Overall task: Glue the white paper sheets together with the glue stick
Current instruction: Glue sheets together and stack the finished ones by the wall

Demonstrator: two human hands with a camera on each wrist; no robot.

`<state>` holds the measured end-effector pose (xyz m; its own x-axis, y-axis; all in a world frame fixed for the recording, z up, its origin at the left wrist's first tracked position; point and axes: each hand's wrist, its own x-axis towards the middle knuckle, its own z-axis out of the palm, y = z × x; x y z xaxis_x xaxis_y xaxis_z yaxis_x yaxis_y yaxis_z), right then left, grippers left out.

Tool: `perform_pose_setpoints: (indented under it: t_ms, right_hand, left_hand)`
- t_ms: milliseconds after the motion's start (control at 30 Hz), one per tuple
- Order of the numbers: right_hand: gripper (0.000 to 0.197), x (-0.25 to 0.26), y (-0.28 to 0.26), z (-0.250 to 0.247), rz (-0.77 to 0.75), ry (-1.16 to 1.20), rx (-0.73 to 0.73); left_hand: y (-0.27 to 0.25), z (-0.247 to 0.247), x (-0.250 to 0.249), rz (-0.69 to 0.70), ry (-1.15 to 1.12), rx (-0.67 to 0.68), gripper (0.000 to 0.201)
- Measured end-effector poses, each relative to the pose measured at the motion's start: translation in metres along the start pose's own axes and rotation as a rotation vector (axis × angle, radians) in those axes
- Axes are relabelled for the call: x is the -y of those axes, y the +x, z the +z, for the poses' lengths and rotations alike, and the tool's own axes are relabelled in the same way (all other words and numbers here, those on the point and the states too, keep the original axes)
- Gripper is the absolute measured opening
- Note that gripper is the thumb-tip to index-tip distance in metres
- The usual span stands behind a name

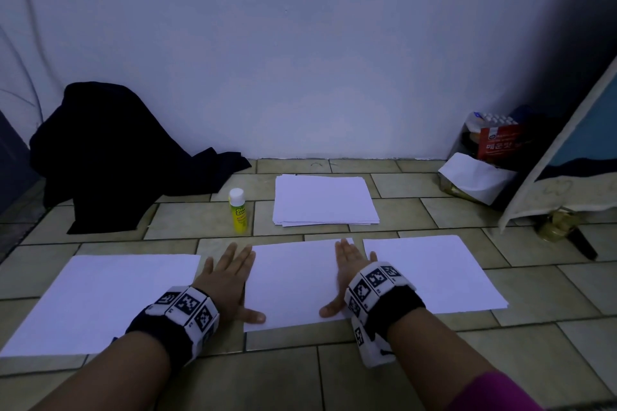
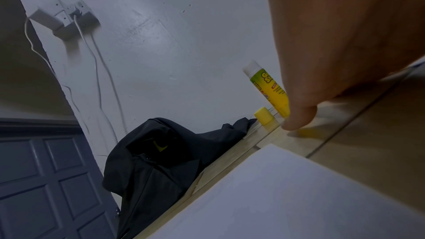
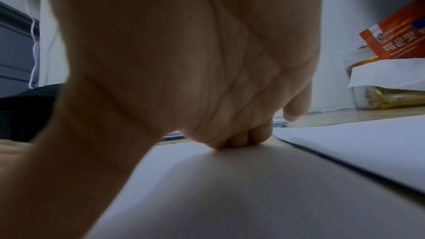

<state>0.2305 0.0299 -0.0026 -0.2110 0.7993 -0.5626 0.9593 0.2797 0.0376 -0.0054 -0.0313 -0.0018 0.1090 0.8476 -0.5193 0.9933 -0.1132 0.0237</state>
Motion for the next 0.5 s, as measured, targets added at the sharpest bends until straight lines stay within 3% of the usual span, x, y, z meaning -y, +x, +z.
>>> perform_pose_setpoints:
  t_ms: [67,167,233,333,433,500]
  right_hand:
    - [0.133,0.005,-0.003,-0.003,0.019,0.015,-0.027]
    - [0.099,0.013,-0.010,-0.008,0.070,0.035,-0.147]
    - [0.090,0.020,-0.018,-0.012,0.085,-0.020,-0.197]
    - [0.095,0.032,-0.028,-0.015,0.012,-0.019,-0.142]
    - [0.068,0.052,-0.029,-0.014,-0.051,0.050,-0.142]
    - [0.052,0.063,-0.030,-0.015,-0.074,0.049,-0.171]
  left_hand:
    - [-0.001,-0.001,0.000,0.000,0.026,-0.003,0.124]
    - [-0.006,-0.007,0.002,-0.007,0.054,0.001,0.124]
    - [-0.010,-0.016,0.002,-0.040,0.066,-0.039,0.110]
    - [-0.014,-0.027,-0.007,-0.136,0.176,-0.215,0.083]
    - [-0.013,-0.022,-0.024,-0.002,0.138,-0.337,0.058]
    - [-0.011,-0.016,-0.035,0.114,0.098,-0.331,0.048]
